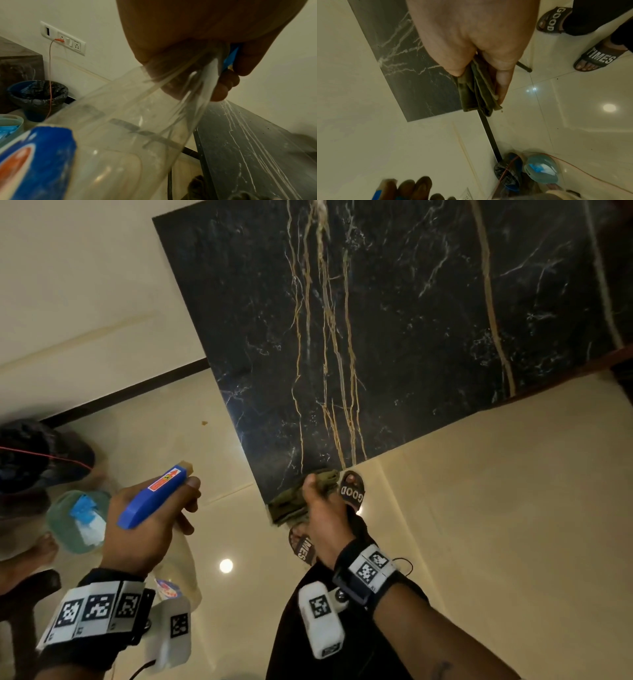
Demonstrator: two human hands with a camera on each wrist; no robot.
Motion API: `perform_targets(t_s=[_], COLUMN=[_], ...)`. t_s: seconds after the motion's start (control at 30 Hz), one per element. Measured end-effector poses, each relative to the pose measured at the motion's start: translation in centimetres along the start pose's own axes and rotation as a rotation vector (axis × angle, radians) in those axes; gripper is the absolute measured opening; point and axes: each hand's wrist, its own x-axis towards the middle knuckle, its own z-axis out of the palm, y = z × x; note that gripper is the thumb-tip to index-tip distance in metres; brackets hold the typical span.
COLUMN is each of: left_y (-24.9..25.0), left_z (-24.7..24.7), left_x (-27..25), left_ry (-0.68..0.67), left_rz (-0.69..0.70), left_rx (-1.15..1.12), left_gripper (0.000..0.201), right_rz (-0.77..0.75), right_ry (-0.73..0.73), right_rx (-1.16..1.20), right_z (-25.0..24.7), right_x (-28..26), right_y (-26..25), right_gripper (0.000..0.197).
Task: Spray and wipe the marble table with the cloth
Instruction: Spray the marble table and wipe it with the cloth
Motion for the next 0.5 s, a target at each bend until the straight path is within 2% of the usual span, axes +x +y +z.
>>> perform_targets(t_s=[0.1,0.2,0.33,0.4,0.5], left_y=[0.5,0.9,1.3,1.7,2.4], left_z=[0.2,1.2,2.8,3.5,4.5], left_x=[0.3,0.4,-0.1,-0.5,-0.7], left_ry=[-0.009,-0.001,-0.044,-0.024,0.006], left_rz=[0.006,-0.004,-0.037,-0.05,-0.06], left_rx=[-0.003,-0.014,-0.014,-0.029,-0.02], left_gripper=[0.022,0.019,0.019,0.017,0.015], right_rz=[-0.149,-0.173,-0.05,0.019,0.052], right_ry=[0.175,0.246,0.155,0.033,-0.042], right_rx=[0.04,0.1,-0.079,-0.092,-0.113], right_z=[-3.3,-4.8,-1.5,0.8,1.7], right_x=[1.7,2.7,2.0,1.1,0.1], right_y=[-4.1,-6.1,-2.8,-0.5,-0.6], right_gripper=[0.027,0.033,0.045,0.041,0.031])
